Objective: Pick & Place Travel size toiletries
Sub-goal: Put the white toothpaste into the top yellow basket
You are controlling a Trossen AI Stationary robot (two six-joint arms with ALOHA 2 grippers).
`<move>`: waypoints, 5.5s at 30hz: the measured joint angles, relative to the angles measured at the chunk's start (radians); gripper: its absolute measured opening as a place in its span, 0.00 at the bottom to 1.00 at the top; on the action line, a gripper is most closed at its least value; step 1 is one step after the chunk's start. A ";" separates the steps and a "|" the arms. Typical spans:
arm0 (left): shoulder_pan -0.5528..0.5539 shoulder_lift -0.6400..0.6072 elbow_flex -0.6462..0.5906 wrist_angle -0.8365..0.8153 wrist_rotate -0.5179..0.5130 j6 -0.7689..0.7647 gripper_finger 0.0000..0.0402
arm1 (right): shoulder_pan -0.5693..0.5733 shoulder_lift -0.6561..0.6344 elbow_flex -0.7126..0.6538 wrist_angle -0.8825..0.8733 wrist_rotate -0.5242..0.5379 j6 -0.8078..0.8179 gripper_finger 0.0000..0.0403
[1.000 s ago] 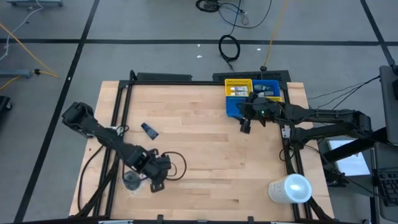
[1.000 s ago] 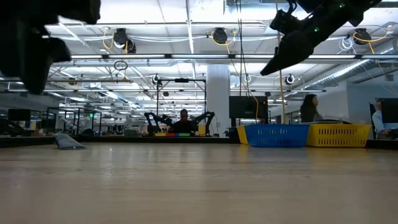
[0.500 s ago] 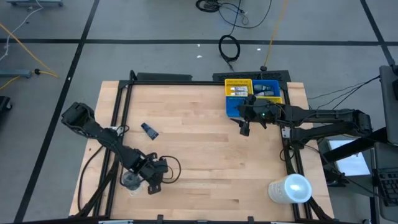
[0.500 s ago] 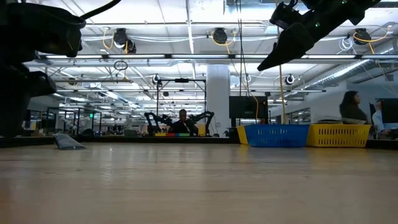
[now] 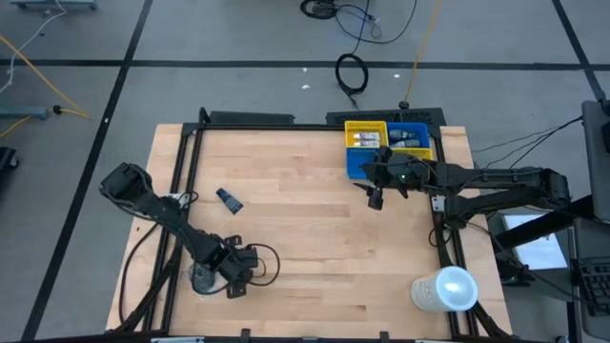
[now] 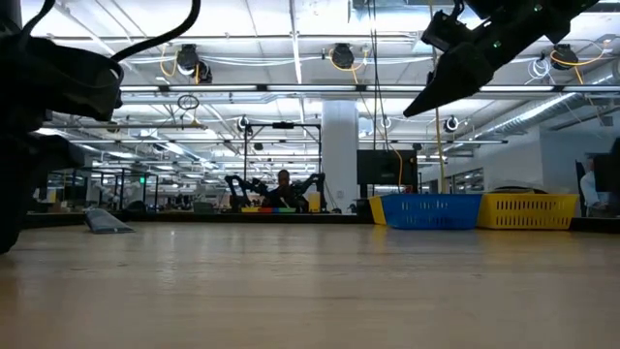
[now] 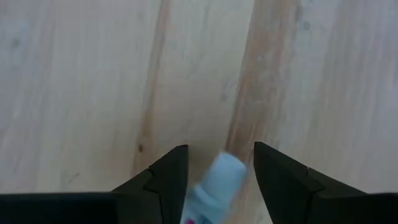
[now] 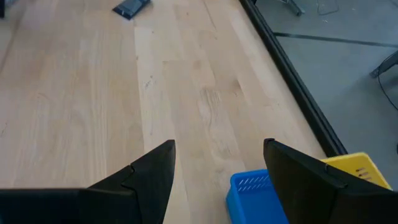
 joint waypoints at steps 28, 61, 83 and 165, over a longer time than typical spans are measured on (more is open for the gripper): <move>-0.009 0.026 -0.002 -0.069 0.008 0.183 0.29 | 0.000 0.000 -0.023 0.009 0.001 -0.001 0.59; 0.352 0.031 0.338 -0.022 -0.345 0.722 0.10 | 0.000 0.000 -0.023 0.037 0.001 0.000 0.59; 0.658 0.029 0.423 0.791 0.407 1.055 0.10 | 0.000 0.000 -0.023 0.244 -0.305 -0.031 0.59; 0.743 -0.106 0.424 1.007 0.576 0.860 0.57 | 0.010 0.096 -0.023 0.712 -0.674 0.087 0.00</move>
